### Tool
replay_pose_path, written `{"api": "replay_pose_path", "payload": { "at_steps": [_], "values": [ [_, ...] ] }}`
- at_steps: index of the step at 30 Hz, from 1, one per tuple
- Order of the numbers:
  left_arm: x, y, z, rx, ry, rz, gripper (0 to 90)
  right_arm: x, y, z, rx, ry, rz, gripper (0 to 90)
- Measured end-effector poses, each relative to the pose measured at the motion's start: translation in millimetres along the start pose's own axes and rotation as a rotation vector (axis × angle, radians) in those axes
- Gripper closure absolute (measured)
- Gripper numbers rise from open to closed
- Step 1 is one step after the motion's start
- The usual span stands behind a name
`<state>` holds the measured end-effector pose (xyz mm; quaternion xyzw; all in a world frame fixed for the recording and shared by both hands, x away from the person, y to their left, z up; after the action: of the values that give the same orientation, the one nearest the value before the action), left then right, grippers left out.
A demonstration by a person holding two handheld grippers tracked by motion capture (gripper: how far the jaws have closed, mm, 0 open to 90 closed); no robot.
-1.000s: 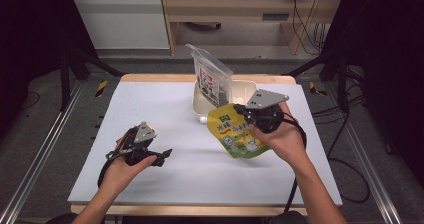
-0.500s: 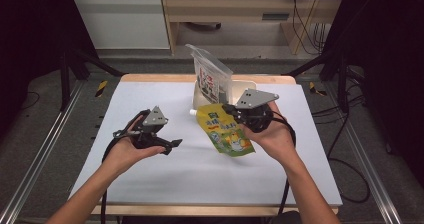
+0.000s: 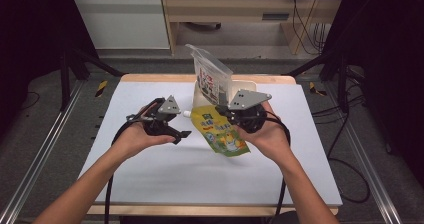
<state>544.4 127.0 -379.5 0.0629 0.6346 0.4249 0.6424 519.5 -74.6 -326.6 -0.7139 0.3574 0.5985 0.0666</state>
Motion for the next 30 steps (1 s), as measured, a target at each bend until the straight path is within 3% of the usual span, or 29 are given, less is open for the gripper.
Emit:
{"api": "replay_pose_path", "payload": {
  "at_steps": [2, 9, 14, 16, 23, 27, 30],
  "values": [
    [-2.7, -2.3, 3.0, -0.013, -0.010, 0.003, 16.9, -0.3, -0.3, 0.8, -0.004, -0.001, -0.001, 90.0],
    [-4.2, -7.9, 7.6, 0.005, -0.023, 0.015, 18.1, -2.0, -3.5, 3.7, -0.027, 0.001, -0.011, 90.0],
    [-4.4, -9.5, 11.3, 0.017, -0.007, -0.001, 20.6, -4.0, -5.9, 6.1, -0.037, 0.006, -0.016, 90.0],
    [-4.1, -10.2, 11.7, 0.038, -0.006, -0.003, 23.6, -4.2, -6.3, 6.4, -0.040, 0.004, -0.020, 90.0],
    [-4.4, -13.3, 13.1, 0.050, -0.031, 0.011, 28.5, -6.3, -7.4, 10.5, -0.060, 0.009, -0.035, 90.0],
    [-3.5, -16.0, 14.5, 0.067, -0.016, 0.009, 32.0, -6.6, -9.0, 12.8, -0.071, 0.013, -0.038, 90.0],
    [-2.1, -17.4, 14.7, 0.096, -0.010, 0.021, 40.8, -5.7, -9.7, 13.3, -0.075, 0.011, -0.041, 90.0]
  ]
}}
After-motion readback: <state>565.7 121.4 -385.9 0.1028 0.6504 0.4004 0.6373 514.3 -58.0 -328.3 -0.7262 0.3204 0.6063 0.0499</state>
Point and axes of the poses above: each handheld gripper's, and its own axes: y roughly backward along the jaws, x roughly out of its underside, z roughly to its left, the point moved 5 cm from there along -y, roughly forward along the jaws, and after that the axes turned 7 degrees about -z, right-handed, at the moved point
